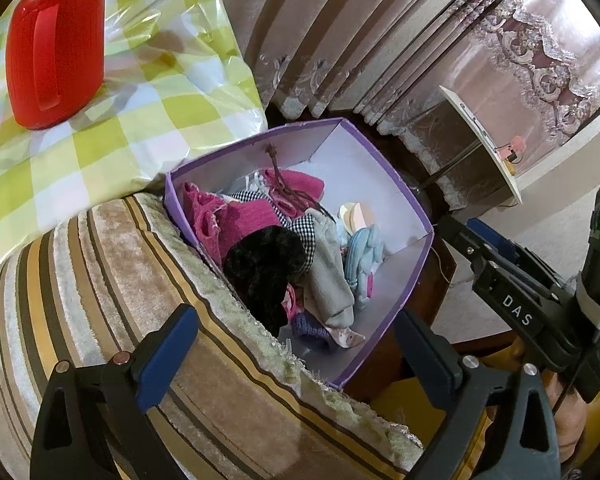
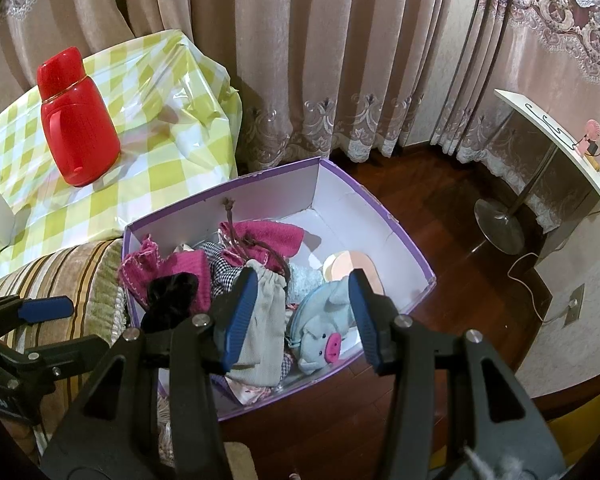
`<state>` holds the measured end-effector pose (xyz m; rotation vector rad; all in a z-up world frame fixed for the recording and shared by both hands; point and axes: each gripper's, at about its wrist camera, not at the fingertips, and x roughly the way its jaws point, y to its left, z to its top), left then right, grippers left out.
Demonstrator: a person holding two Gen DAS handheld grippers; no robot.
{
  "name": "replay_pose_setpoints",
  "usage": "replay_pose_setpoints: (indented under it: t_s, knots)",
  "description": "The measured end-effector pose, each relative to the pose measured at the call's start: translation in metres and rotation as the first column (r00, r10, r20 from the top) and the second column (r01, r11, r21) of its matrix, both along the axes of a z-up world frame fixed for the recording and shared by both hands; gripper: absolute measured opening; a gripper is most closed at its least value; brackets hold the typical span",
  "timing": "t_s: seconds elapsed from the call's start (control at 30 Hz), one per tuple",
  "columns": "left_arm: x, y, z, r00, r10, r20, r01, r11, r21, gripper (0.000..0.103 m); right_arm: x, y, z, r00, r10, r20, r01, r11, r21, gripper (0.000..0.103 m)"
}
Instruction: Organize soft objects
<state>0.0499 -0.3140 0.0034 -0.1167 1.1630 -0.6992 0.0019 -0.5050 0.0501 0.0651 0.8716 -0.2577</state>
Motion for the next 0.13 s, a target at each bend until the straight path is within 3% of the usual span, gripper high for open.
replay_pose_setpoints:
  t_s: [0.13]
  knots:
    - [-0.001,-0.0049,-0.0004,1.0,-0.002,0.01,0.002,1.0,0.009,0.1,-0.0002,0.0005,-0.0019,1.0,-0.001,-0.003,0.001,1.0,0.004,0.052]
